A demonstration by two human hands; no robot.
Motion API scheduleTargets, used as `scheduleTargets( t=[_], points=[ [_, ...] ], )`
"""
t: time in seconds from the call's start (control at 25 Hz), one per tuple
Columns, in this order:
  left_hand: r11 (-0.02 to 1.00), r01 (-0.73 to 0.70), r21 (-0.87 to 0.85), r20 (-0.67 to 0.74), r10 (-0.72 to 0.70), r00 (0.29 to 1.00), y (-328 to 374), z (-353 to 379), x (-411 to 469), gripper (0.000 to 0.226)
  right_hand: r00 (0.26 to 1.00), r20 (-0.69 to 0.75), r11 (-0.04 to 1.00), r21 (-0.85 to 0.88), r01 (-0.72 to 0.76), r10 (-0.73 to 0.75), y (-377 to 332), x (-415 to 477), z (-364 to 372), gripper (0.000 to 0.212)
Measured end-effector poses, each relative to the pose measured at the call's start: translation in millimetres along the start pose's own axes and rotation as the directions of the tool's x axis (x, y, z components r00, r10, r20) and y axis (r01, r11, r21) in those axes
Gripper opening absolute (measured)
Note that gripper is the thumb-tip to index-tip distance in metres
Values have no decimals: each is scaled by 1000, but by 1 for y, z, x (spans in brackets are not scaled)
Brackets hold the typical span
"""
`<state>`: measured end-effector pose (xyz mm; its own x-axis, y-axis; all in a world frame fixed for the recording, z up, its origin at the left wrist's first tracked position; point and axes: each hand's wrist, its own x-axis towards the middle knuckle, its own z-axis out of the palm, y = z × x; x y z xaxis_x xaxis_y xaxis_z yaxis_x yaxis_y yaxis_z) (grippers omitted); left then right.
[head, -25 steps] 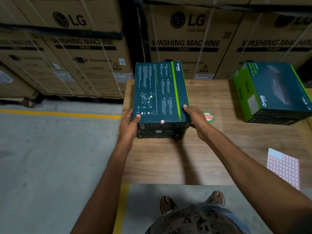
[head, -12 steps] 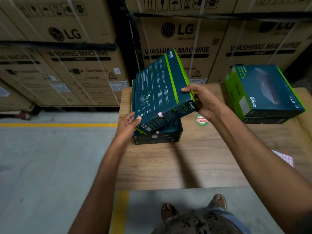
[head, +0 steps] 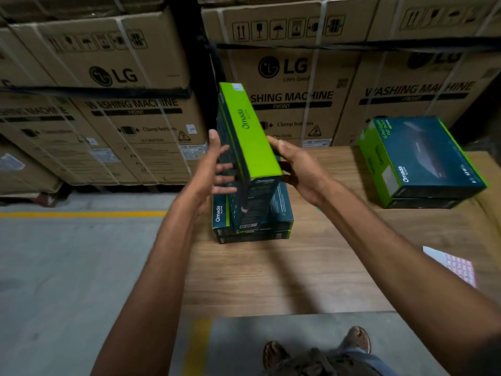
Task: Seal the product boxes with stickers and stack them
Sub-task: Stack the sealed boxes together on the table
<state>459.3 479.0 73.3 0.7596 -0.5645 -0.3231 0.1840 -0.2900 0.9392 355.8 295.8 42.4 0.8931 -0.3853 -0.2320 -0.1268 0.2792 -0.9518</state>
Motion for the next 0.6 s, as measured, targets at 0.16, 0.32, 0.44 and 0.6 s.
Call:
scheduleTargets(
  t=[0.16,0.32,0.44,0.6],
  points=[
    [981,-48,187,-71,62,995,10,-9,-5,54,992,110,995,-71,68,-60,16,3,34,50],
    [982,-67,175,-179,98,979,3,-19,-2,40,980,177,994,-51,99,-88,28,7,47,56],
    [979,-131,155,-274,170,947,-3,-27,2,22,990,140,988,-145,52,-32,32,5,46,44],
    [995,-47,-84,-288,21,957,-12,-46,-3,30,1000,0,957,-288,13,-14,39,7,31,32]
  ],
)
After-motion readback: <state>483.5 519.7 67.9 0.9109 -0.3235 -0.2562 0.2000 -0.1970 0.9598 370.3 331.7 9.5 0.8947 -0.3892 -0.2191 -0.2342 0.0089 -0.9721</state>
